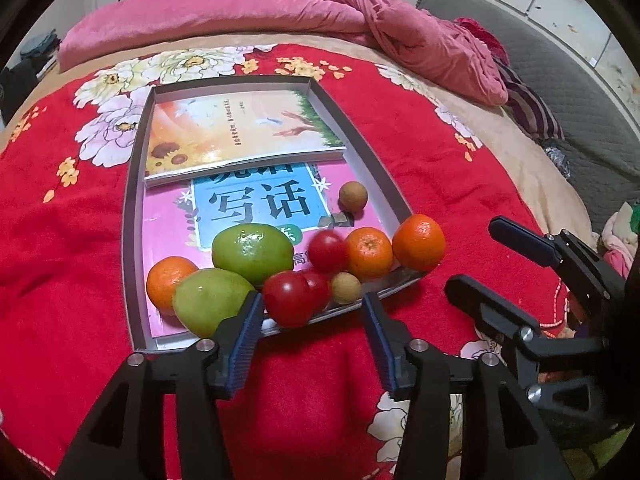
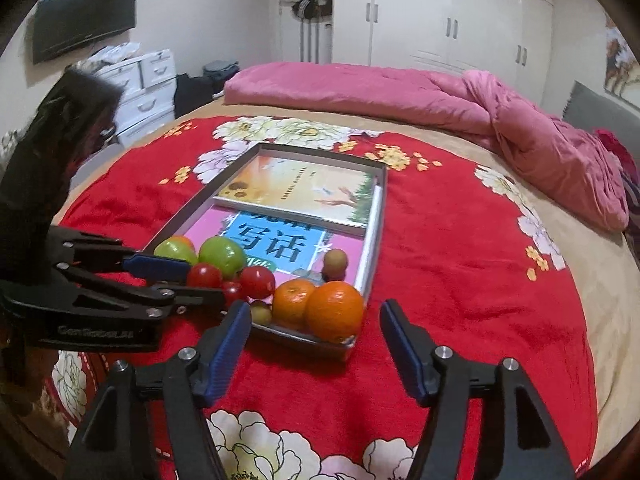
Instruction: Organize fruits
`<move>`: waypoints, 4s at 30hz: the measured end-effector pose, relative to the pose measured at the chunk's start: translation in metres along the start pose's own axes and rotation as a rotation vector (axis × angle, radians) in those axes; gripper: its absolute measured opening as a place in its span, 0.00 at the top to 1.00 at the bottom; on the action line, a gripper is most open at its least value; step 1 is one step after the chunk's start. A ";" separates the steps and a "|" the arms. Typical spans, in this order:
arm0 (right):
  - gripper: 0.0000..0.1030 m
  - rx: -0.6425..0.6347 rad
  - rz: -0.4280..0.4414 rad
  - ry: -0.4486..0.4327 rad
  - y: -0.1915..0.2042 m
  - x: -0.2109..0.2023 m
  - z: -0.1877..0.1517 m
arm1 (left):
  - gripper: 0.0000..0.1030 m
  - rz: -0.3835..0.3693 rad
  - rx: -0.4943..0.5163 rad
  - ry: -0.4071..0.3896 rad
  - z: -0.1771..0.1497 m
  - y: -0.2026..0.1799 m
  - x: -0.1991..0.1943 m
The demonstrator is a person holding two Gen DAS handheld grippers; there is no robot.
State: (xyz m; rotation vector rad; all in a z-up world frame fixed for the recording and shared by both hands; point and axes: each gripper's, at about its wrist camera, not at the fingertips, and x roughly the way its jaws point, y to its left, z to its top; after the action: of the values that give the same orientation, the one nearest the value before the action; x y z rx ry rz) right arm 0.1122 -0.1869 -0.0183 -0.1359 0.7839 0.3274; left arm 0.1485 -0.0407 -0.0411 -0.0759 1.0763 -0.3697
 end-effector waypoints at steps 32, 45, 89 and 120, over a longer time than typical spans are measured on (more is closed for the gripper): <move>0.01 0.128 0.043 -0.130 0.006 -0.081 0.004 | 0.24 0.124 -0.094 -0.180 -0.040 0.000 -0.106; 0.01 0.176 0.048 -0.063 0.021 -0.088 -0.034 | 0.24 0.160 -0.159 -0.154 -0.091 0.002 -0.114; 0.01 0.147 0.070 -0.031 0.029 -0.076 -0.039 | 0.24 0.220 -0.153 -0.157 -0.090 -0.003 -0.109; 0.01 0.145 0.065 -0.039 0.028 -0.078 -0.038 | 0.24 0.233 -0.160 -0.159 -0.090 -0.002 -0.112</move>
State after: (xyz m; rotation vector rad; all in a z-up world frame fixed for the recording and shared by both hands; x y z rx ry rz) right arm 0.0257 -0.1881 0.0103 0.0326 0.7721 0.3329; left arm 0.0229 0.0050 0.0110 -0.1185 0.9433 -0.0655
